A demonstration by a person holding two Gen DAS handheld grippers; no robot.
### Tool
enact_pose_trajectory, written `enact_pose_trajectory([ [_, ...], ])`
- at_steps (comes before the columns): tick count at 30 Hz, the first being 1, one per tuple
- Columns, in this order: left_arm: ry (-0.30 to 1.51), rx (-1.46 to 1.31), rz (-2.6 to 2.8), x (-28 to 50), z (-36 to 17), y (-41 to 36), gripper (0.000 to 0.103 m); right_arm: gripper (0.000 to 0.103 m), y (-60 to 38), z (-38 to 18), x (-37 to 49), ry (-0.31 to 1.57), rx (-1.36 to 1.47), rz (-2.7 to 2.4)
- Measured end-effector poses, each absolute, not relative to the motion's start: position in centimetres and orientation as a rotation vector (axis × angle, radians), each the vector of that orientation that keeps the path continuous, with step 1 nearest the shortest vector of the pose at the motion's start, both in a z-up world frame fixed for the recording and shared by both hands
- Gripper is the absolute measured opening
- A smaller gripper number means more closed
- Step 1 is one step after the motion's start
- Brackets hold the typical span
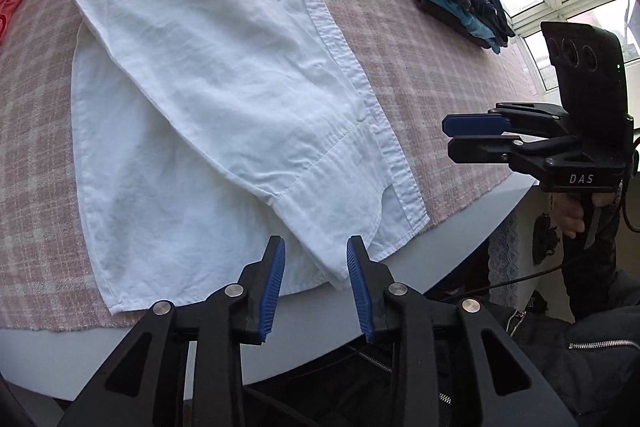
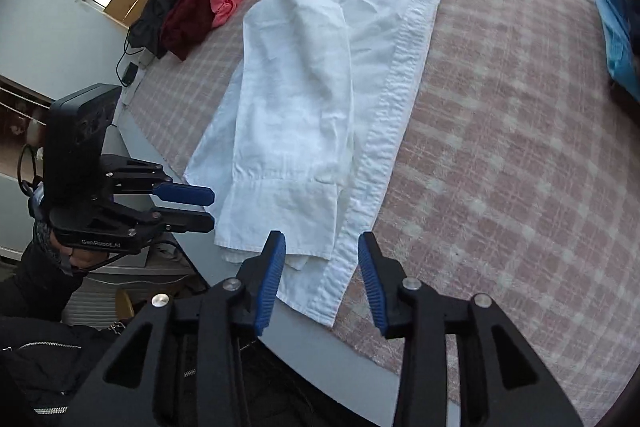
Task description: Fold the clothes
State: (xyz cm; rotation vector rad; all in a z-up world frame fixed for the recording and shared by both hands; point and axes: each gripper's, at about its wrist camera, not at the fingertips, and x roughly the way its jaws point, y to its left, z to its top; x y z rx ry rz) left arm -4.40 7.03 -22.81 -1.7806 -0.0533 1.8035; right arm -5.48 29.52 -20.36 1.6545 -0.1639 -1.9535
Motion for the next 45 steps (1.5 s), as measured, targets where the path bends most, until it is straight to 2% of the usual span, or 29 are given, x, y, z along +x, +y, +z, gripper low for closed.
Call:
enact_pose_trajectory([
  [1,-0.034,-1.8,1.789,-4.1,-22.9,6.9,0.038,0.038,29.4,-20.7,-5.4,-0.16,1.653,-1.951],
  [2,-0.042,-1.81,1.771,-3.9,-23.2,6.8,0.048,0.038,29.3,-21.0,-5.2,-0.157,1.651,-1.948],
  [3,-0.052,-1.821,1.752,-3.7,-23.5,6.7,0.053,0.038,29.1,-21.3,-5.1,-0.153,1.65,-1.945],
  [7,-0.219,-1.85,1.686,-4.4,-24.9,6.8,0.053,0.038,28.4,-21.6,-5.2,-0.177,1.636,-1.929],
  [8,-0.26,-1.846,1.68,-4.6,-25.1,6.9,0.049,0.038,28.4,-21.6,-5.2,-0.189,1.636,-1.931],
  [11,-0.354,-1.858,1.663,-4.9,-25.2,6.8,0.01,0.038,28.6,-21.6,-5.5,-0.221,1.641,-1.938],
  [13,-0.402,-1.827,1.651,-4.8,-24.2,6.3,0.009,0.038,28.8,-21.6,-5.4,-0.222,1.647,-1.942],
  [16,-0.623,-1.683,1.595,-4.9,-21.1,4.3,0.01,0.038,29.0,-21.3,-5.4,-0.216,1.648,-1.953],
  [19,-0.493,-1.68,1.754,-4.6,-20.0,2.7,0.011,0.038,29.3,-20.8,-5.4,-0.227,1.636,-1.959],
  [21,-0.345,-1.815,1.756,-4.0,-22.5,2.5,0.019,0.038,29.1,-20.8,-5.5,-0.227,1.633,-1.949],
  [24,-0.121,-1.971,1.761,-2.9,-25.4,2.4,0.02,0.038,28.3,-21.0,-5.7,-0.189,1.631,-1.944],
  [25,-0.126,-1.958,1.758,-2.6,-25.2,2.3,0.02,0.038,28.0,-21.0,-5.8,-0.179,1.63,-1.942],
  [27,-0.1,-1.914,1.773,-2.2,-24.2,2.4,0.033,0.038,27.4,-21.2,-5.9,-0.157,1.629,-1.935],
  [29,-0.016,-1.851,1.852,-2.3,-22.8,2.8,0.039,0.038,26.8,-21.6,-6.1,-0.159,1.632,-1.923],
  [34,-0.075,-1.76,1.972,-4.9,-21.8,3.2,0.04,0.038,24.0,-22.7,-7.0,-0.114,1.619,-1.895],
  [37,0.045,-1.799,2.012,-6.3,-21.8,2.5,0.037,0.033,22.7,-24.0,-6.4,0.103,1.739,-1.832],
  [38,0.066,-1.77,2.055,-6.9,-20.8,1.4,0.037,0.028,23.0,-23.2,-6.4,0.094,1.731,-1.827],
  [41,0.103,-1.671,2.193,-9.6,-17.8,-2.8,0.04,0.028,23.7,-19.2,-7.5,0.008,1.665,-1.86],
  [43,0.108,-1.645,2.246,-12.5,-17.4,-5.5,0.04,0.032,23.9,-15.5,-9.1,-0.05,1.565,-1.934],
  [45,0.14,-1.618,2.281,-15.4,-17.8,-7.3,0.04,0.04,23.3,-12.6,-11.2,-0.068,1.475,-2.009],
])
